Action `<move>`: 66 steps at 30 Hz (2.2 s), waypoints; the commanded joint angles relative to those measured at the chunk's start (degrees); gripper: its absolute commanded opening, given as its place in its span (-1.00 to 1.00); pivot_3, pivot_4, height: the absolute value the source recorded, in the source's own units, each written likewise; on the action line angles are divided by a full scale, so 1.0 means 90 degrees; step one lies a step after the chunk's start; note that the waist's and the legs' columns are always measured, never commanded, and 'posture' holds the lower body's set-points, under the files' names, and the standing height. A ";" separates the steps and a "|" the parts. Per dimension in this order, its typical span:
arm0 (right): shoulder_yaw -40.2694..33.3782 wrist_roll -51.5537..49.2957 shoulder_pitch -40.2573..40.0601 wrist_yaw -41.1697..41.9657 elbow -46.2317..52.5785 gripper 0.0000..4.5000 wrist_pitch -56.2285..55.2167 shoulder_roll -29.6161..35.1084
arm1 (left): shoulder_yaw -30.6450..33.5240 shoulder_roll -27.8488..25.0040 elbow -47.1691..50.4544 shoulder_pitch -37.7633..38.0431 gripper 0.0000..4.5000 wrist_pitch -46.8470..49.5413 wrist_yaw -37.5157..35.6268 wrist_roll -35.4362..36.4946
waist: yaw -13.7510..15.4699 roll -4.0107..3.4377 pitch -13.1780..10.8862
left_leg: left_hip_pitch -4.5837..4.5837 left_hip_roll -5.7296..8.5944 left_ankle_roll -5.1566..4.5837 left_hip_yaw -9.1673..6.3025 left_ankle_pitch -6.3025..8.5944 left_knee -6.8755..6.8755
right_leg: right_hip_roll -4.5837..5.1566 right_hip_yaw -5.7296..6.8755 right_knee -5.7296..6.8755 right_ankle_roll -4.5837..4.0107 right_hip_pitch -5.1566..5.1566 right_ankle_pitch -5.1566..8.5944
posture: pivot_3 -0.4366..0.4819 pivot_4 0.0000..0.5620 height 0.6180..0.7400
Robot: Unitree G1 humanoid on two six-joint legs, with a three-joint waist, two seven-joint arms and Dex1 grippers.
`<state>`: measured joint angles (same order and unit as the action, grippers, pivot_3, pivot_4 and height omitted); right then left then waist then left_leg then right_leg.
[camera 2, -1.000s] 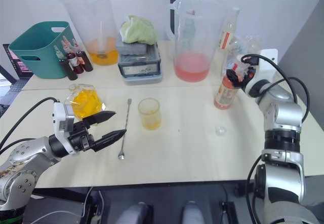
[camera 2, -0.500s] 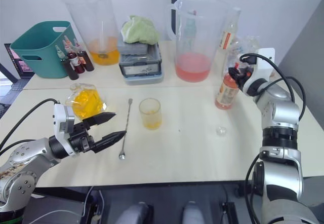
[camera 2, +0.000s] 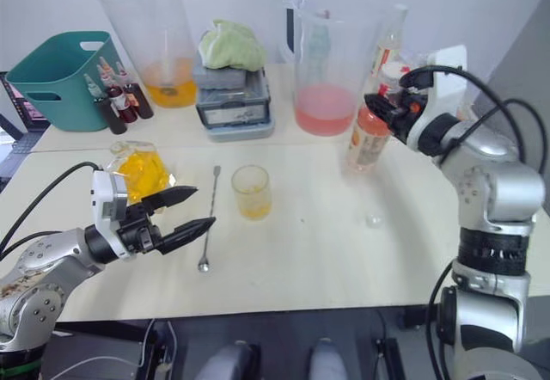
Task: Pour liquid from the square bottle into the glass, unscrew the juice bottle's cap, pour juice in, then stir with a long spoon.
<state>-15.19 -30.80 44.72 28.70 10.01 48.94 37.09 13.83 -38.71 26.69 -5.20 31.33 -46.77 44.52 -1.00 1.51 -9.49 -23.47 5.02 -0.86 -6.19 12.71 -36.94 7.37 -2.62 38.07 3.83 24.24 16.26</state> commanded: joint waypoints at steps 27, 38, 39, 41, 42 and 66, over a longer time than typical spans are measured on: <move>0.1055 -0.2621 -0.2008 -0.1693 0.4348 -0.37 0.1162 -0.0386 | -0.0388 -0.0142 -0.0744 -0.0935 1.00 -0.0114 -0.0950 -0.0321 | 0.0018 0.0001 0.0000 | 0.0010 0.0002 -0.0001 -0.0002 0.0000 -0.0007 | 0.0002 0.0006 0.0007 0.0003 -0.0009 -0.0003 | -0.05 -0.47 1.00; 0.1865 -0.1157 -0.2678 -0.1098 0.4056 -0.37 -0.0130 -0.0451 | -0.0386 -0.0193 -0.0683 -0.0924 1.00 -0.0080 -0.0996 -0.0328 | 0.0017 0.0001 0.0000 | 0.0014 0.0001 -0.0001 -0.0002 0.0000 -0.0008 | 0.0001 0.0007 0.0008 0.0003 -0.0010 -0.0004 | -0.05 -0.47 1.00; 0.1908 -0.1065 -0.2741 -0.1056 0.4016 -0.37 -0.0185 -0.0445 | -0.0389 -0.0198 -0.0677 -0.0928 1.00 -0.0080 -0.0995 -0.0327 | 0.0017 0.0001 0.0000 | 0.0015 0.0001 0.0000 -0.0002 0.0000 -0.0008 | 0.0001 0.0007 0.0008 0.0003 -0.0010 -0.0004 | -0.05 -0.47 1.00; 0.1952 -0.0940 -0.2849 -0.0989 0.3935 -0.37 -0.0250 -0.0453 | -0.0399 -0.0205 -0.0662 -0.0932 1.00 -0.0075 -0.0984 -0.0319 | 0.0018 0.0002 0.0001 | 0.0016 0.0002 0.0000 -0.0002 0.0000 -0.0008 | 0.0001 0.0006 0.0009 0.0003 -0.0011 -0.0004 | -0.05 -0.47 1.00; 0.1966 -0.0905 -0.2904 -0.0962 0.3897 -0.37 -0.0269 -0.0466 | -0.0403 -0.0206 -0.0651 -0.0927 1.00 -0.0075 -0.0977 -0.0314 | 0.0019 0.0002 0.0001 | 0.0019 0.0001 0.0000 -0.0002 0.0000 -0.0008 | 0.0001 0.0006 0.0007 0.0003 -0.0013 -0.0004 | -0.05 -0.47 1.00; 0.1179 -0.1383 -0.2913 -0.0344 0.3671 0.98 -0.0184 -0.0289 | -0.0224 -0.0171 -0.0658 -0.0942 1.00 -0.0331 -0.1299 -0.0157 | 0.0022 0.0005 0.0004 | 0.0035 0.0000 0.0002 -0.0002 -0.0002 -0.0008 | -0.0002 0.0006 0.0010 0.0000 -0.0024 -0.0007 | -0.05 -0.47 1.00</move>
<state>-2.07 -41.13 17.50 24.62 42.14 47.04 33.77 10.10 -40.07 19.39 -13.03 29.86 -57.75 41.87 -0.80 1.55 -9.45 -23.17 5.03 -0.84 -6.21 12.69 -37.01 7.36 -2.56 38.15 3.83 24.02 16.19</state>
